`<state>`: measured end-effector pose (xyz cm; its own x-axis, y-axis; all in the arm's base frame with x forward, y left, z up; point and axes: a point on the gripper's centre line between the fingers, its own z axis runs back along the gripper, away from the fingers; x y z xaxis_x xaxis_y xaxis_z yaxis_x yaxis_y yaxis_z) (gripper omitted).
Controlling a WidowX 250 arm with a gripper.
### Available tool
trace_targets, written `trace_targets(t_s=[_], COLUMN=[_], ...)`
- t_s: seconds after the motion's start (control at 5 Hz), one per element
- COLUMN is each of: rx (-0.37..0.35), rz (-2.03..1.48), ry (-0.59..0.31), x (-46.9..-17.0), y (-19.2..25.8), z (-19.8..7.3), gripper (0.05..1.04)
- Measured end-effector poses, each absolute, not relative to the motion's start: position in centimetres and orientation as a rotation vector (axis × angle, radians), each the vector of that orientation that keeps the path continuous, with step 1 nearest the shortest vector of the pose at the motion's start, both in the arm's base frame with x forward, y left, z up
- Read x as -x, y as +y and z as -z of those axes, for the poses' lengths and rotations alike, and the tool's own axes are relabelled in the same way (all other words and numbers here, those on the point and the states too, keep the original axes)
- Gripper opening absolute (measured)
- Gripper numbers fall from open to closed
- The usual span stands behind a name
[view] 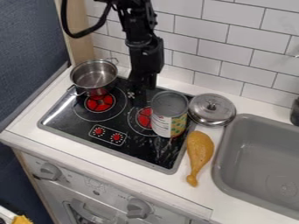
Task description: Move the can to the right burner
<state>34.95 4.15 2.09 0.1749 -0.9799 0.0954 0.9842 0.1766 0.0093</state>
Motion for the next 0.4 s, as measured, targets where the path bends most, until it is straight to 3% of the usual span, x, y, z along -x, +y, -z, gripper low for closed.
trace_targets(t_s=[0.2, 0.4], rx=[0.026, 0.017], rz=[1.468, 1.477], ry=[-0.075, -0.082], x=[-34.94, -35.07], y=[4.53, 4.44], z=[-4.50, -4.89], gripper=[1.001, 1.001])
